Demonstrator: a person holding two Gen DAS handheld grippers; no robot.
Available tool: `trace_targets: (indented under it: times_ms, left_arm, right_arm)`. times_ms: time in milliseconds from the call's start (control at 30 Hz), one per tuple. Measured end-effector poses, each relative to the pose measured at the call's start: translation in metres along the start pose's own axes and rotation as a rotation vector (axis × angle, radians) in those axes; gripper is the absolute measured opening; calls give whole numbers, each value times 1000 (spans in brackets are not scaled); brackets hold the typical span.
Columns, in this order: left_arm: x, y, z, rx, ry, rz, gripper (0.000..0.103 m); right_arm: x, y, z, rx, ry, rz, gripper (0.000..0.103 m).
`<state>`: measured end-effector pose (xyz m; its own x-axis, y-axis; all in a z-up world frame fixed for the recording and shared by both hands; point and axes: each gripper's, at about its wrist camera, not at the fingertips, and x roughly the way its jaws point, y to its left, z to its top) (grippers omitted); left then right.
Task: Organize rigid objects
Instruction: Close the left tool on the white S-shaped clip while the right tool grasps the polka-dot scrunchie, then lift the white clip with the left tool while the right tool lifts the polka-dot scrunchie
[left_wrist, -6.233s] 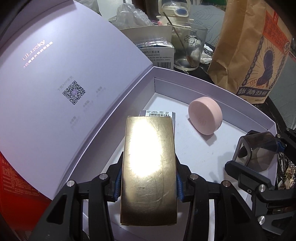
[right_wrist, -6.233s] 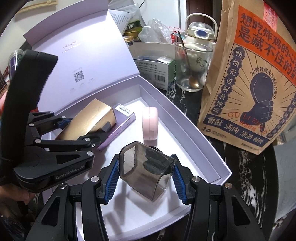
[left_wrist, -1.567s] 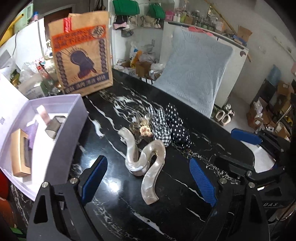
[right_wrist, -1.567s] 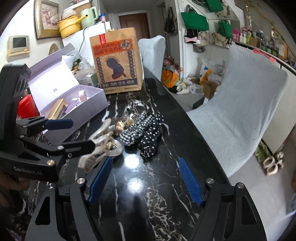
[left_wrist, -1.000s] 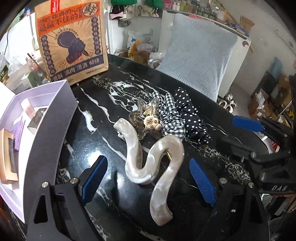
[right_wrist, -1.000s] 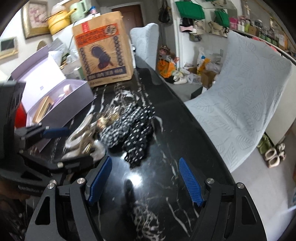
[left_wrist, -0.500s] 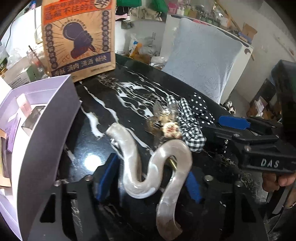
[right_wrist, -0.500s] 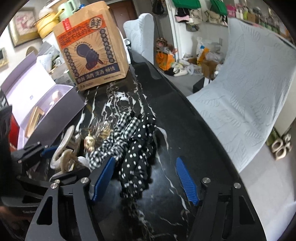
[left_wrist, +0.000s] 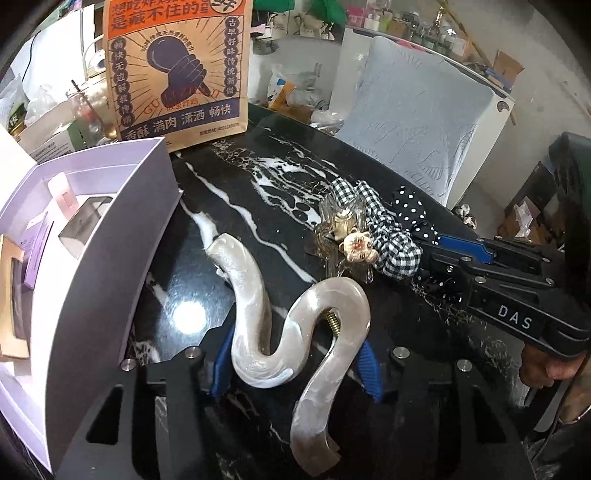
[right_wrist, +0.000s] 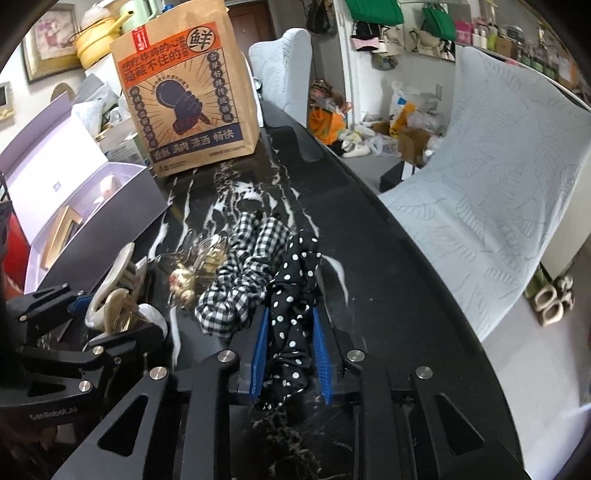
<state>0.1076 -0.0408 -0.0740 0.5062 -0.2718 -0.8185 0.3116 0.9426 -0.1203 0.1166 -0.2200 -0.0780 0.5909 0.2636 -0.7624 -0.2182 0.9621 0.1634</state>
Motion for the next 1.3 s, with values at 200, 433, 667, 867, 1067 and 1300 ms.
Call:
trace_targets:
  times_ms: [200, 433, 667, 867, 1067, 1300]
  left_arm:
    - [-6, -3, -8, -8, 20, 10, 55]
    - [-19, -8, -27, -21, 32, 13, 55]
    - [-29, -16, -43, -16, 41, 23, 55]
    - [-36, -19, -55, -13, 52, 11, 55]
    - [-42, -22, -64, 4, 55, 4, 55]
    - [-43, -24, -67, 23, 32, 3, 56]
  right_arm:
    - [-9, 0, -11, 17, 0, 24, 19]
    - [-24, 2, -31, 20, 12, 43, 19]
    - [-38, 15, -50, -37, 23, 52, 19]
    - [-48, 25, -63, -76, 40, 58, 19]
    - [-58, 33, -76, -104, 59, 65, 19]
    - [-61, 40, -83, -131, 41, 54, 46]
